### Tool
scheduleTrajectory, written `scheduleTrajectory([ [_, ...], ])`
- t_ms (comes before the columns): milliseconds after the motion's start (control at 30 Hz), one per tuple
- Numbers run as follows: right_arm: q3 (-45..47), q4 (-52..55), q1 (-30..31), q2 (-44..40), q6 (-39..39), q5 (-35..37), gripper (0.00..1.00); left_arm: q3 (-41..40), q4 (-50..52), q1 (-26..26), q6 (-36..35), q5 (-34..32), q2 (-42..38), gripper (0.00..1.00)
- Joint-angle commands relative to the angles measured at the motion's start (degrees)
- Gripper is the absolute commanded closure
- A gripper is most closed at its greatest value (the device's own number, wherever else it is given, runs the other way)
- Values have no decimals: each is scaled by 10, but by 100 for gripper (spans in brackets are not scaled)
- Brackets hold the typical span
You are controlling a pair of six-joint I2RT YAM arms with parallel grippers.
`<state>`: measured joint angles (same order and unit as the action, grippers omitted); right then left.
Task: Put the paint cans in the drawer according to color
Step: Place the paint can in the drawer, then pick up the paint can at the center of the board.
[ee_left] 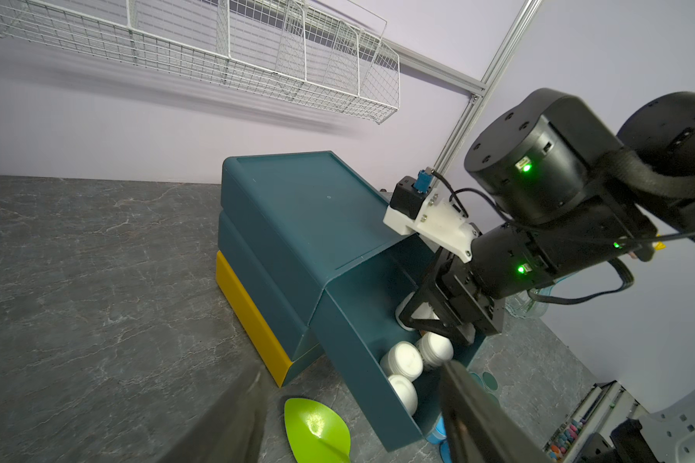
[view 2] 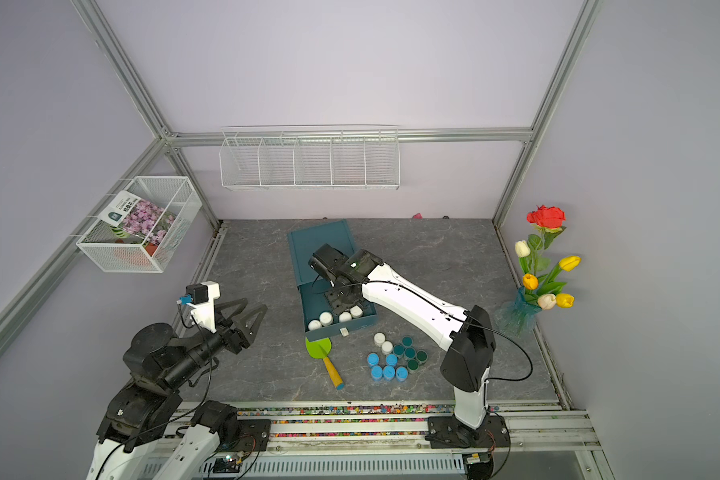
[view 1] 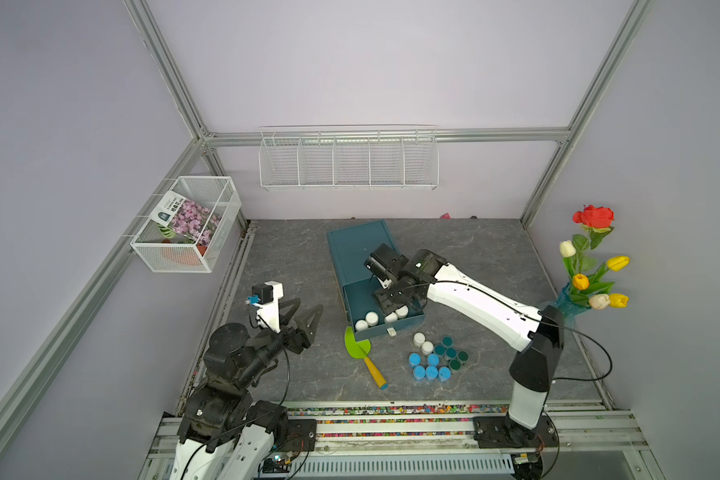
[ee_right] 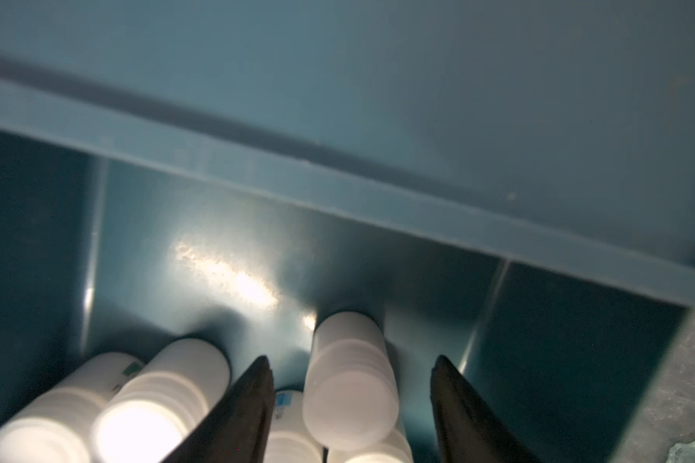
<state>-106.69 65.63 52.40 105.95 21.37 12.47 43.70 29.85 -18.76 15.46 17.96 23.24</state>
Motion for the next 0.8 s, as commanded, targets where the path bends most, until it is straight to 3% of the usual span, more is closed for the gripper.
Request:
scheduleTrajectory([
  [0,-37,5,-9,-61,14,24,35,6,-9,-2,4,-2,-2,29],
  [100,-21,-9,-34,-114,39,45,37,7,-7,-1,3,-3,-2,29],
  [200,83,-60,-92,-197,75,28,39,7,-6,-1,4,-5,-3,29],
  [400,358,-172,-259,-334,98,-135,37,7,-2,-2,4,-5,-4,29],
  [600,475,-235,-279,-305,23,-274,31,4,-1,-2,4,-2,-3,29],
  [767,546,-323,-279,-265,6,-324,29,4,-4,-1,2,-2,1,29],
])
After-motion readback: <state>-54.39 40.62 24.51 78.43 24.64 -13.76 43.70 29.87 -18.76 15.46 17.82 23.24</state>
